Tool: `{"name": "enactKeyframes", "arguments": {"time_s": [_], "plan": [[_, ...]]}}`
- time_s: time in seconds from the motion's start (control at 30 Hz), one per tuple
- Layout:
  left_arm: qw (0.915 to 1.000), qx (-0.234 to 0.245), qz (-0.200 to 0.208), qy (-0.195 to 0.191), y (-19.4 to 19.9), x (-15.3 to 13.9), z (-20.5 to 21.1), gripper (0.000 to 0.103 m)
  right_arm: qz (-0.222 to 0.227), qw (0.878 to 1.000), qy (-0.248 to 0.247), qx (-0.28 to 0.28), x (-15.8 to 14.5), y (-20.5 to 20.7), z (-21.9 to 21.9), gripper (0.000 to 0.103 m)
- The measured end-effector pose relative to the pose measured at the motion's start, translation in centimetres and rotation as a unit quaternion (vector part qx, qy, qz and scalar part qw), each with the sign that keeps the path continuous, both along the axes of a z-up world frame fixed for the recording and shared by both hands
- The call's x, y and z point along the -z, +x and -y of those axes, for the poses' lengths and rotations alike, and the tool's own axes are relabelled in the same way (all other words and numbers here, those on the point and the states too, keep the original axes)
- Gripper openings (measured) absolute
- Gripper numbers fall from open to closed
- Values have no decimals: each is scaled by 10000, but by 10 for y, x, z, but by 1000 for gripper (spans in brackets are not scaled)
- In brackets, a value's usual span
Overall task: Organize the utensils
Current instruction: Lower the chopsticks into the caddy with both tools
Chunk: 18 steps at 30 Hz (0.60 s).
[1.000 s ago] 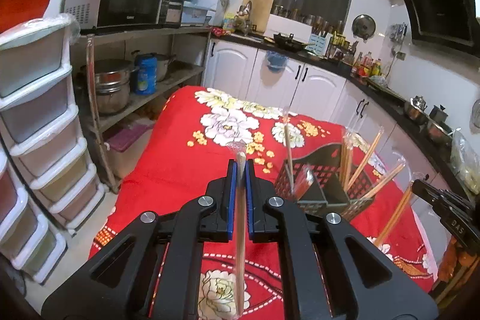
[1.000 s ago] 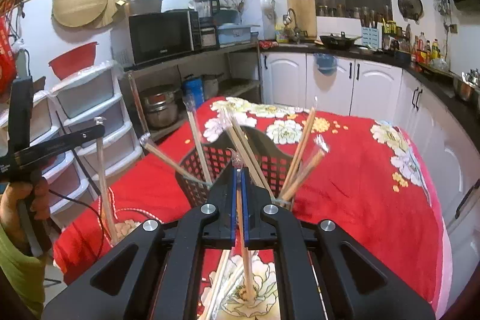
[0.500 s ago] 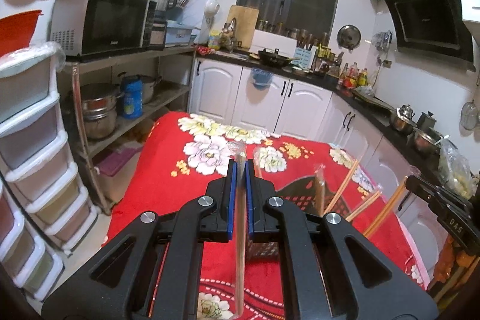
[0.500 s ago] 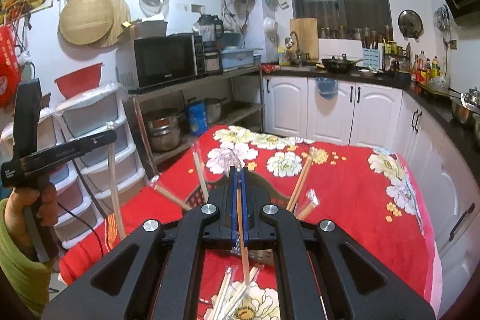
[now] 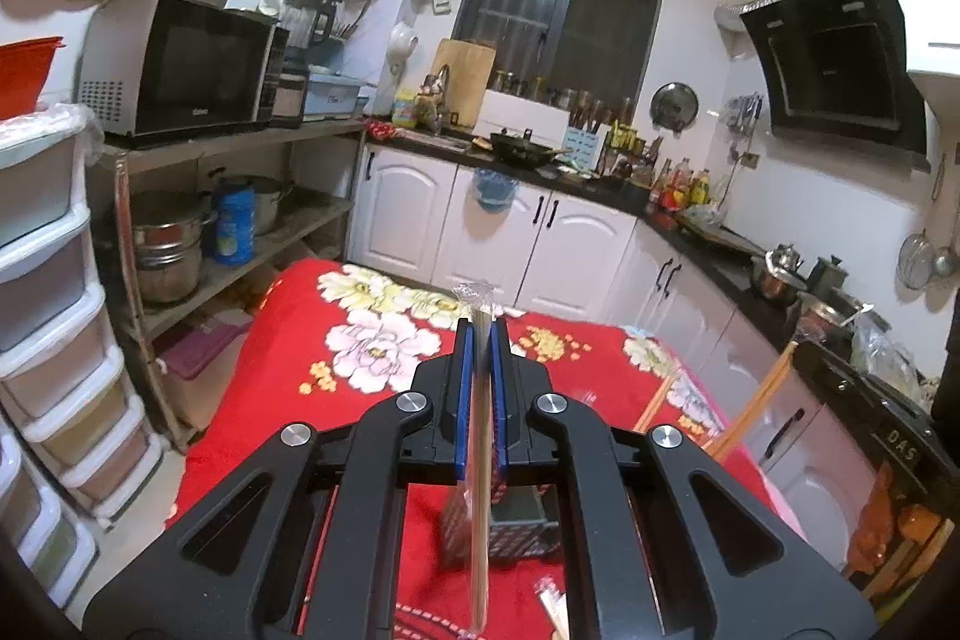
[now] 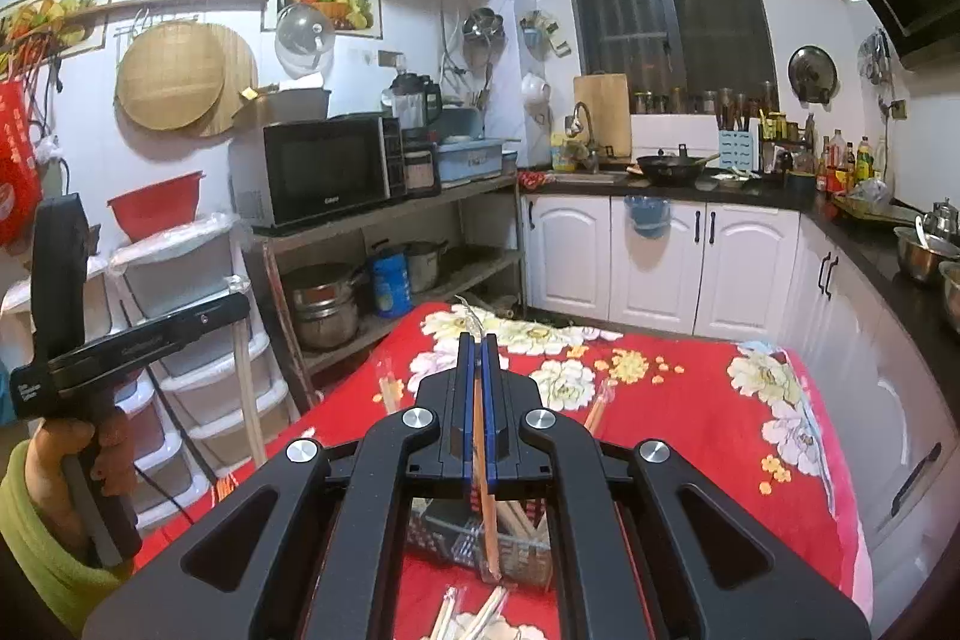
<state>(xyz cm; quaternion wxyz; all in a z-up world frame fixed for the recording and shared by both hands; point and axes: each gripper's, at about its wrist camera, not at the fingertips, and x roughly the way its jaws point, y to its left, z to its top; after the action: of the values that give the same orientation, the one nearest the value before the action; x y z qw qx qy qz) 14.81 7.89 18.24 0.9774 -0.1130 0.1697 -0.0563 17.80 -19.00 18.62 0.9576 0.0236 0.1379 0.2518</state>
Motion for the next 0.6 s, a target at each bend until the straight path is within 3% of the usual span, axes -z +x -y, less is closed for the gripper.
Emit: {"name": "enactKeyframes", "arguments": {"time_s": [0.27, 0.6], "plan": [[9994, 92, 319, -99, 9, -18, 15, 1, 102, 9998, 154, 76, -9, 13, 2, 3], [9990, 116, 360, -220, 43, -9, 41, 1, 224, 9993, 202, 212, -5, 28, 7, 3]]}}
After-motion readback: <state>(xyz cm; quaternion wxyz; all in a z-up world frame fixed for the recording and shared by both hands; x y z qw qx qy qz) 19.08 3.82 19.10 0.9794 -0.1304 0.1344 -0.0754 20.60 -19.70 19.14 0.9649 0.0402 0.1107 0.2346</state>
